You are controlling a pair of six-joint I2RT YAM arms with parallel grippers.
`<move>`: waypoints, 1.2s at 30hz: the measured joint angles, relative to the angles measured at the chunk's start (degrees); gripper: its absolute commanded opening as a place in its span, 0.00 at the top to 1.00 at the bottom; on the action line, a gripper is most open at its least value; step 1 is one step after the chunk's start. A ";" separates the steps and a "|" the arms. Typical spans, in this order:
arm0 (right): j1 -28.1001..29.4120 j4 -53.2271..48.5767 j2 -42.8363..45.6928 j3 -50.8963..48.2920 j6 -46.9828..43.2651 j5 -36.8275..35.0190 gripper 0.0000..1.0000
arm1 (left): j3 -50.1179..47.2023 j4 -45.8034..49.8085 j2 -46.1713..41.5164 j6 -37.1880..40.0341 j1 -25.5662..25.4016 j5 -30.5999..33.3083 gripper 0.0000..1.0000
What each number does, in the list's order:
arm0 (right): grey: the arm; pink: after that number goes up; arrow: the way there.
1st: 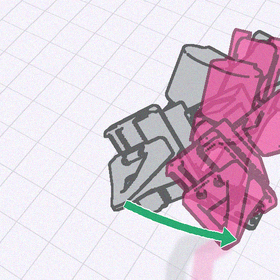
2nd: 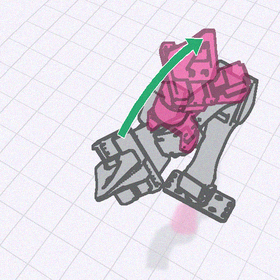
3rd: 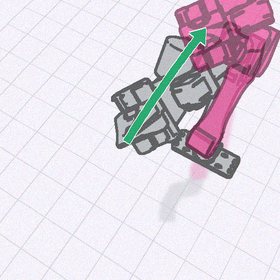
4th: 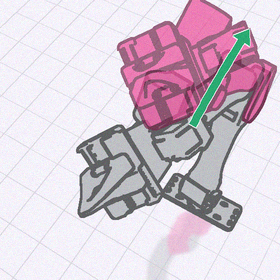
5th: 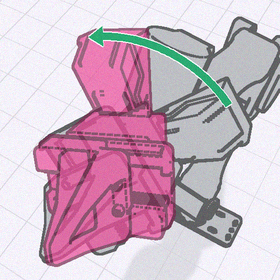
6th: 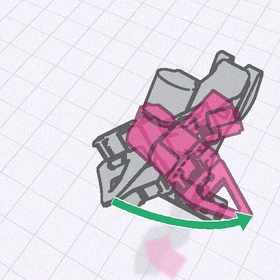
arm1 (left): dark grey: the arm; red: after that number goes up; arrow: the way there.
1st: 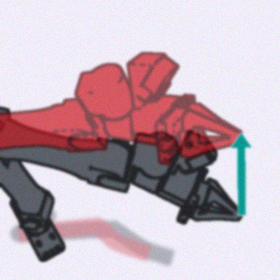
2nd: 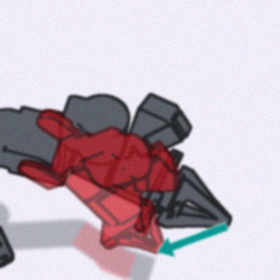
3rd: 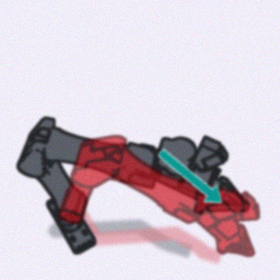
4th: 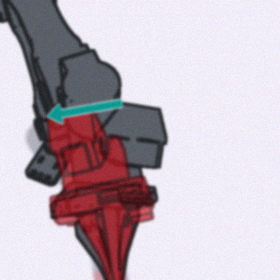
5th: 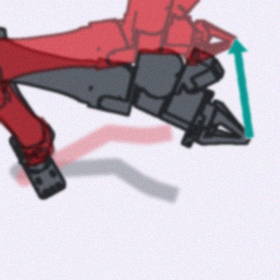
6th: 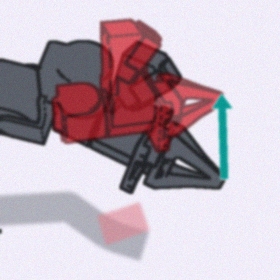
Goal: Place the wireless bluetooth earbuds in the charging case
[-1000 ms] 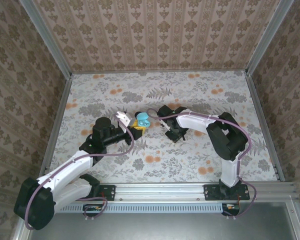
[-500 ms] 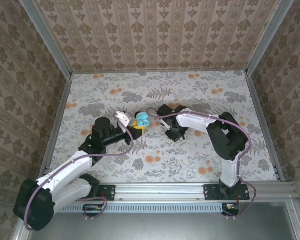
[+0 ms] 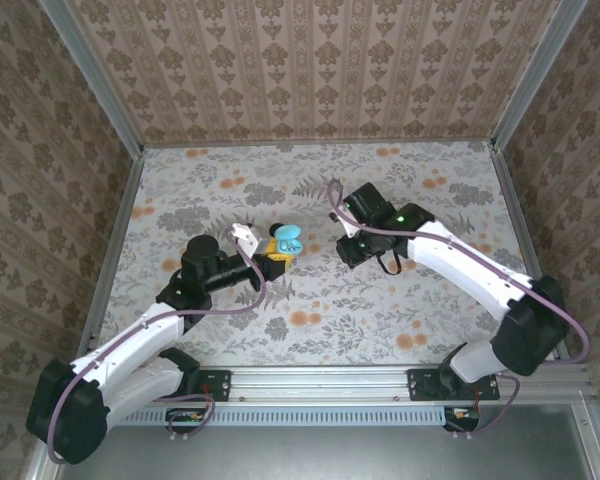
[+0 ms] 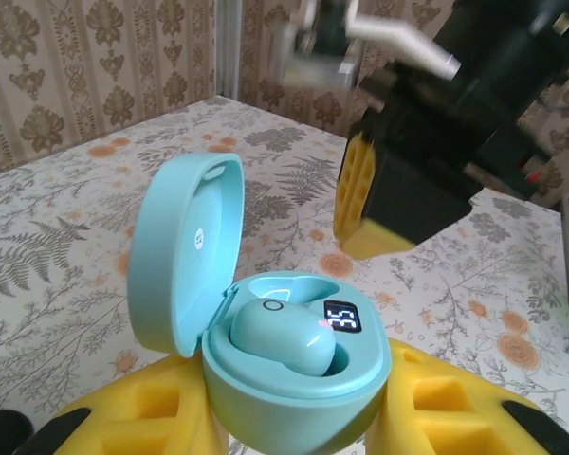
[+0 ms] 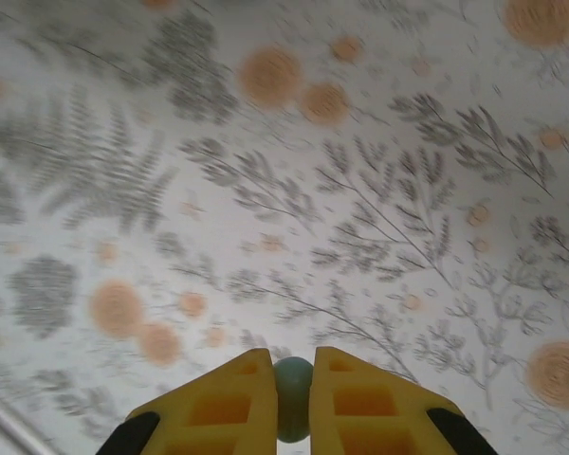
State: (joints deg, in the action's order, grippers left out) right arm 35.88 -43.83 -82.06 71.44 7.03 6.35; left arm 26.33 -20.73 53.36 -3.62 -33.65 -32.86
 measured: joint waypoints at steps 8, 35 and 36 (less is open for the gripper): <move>0.02 6.01 8.72 -0.37 5.35 13.33 0.88 | 0.11 -3.80 1.92 -0.74 0.00 -5.05 0.79; 2.43 20.96 9.62 -2.69 14.69 25.42 0.88 | 3.34 -7.65 3.17 -5.22 -0.87 -13.97 0.80; 2.43 21.09 9.62 -2.95 14.86 25.44 0.88 | 3.37 -7.85 3.21 -5.29 -0.90 -13.99 0.80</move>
State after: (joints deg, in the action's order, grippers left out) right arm 38.30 -22.74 -72.44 68.49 21.89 31.79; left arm 29.69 -28.58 56.58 -8.91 -34.54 -46.85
